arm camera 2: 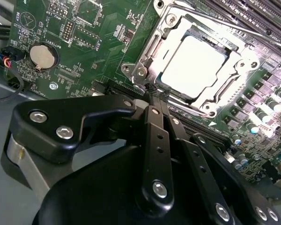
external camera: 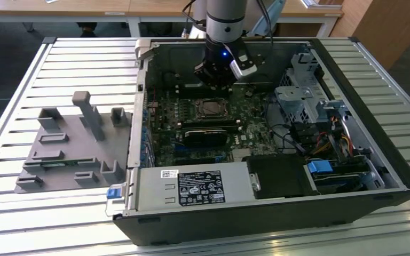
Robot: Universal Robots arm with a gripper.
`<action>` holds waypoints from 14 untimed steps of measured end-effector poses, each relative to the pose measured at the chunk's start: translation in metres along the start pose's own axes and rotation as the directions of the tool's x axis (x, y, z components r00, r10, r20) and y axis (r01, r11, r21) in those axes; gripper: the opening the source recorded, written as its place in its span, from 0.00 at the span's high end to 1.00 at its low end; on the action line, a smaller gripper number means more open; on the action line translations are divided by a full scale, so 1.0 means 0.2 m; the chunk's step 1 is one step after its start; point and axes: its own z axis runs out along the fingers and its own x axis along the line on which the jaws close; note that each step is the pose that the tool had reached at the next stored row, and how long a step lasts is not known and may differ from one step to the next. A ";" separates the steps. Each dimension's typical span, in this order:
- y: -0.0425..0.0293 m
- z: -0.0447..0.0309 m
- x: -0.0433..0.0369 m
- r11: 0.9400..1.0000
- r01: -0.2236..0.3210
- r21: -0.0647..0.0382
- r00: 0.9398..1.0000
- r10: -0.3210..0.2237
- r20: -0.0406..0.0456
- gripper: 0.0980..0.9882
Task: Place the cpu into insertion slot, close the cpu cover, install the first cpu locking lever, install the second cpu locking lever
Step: 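Install the second cpu locking lever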
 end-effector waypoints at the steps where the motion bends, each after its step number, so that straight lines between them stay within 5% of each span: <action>1: -0.001 0.000 0.000 1.000 0.000 0.000 1.000 0.000 0.000 0.99; 14: -0.027 0.000 -0.001 1.000 0.000 0.000 1.000 0.000 0.000 0.99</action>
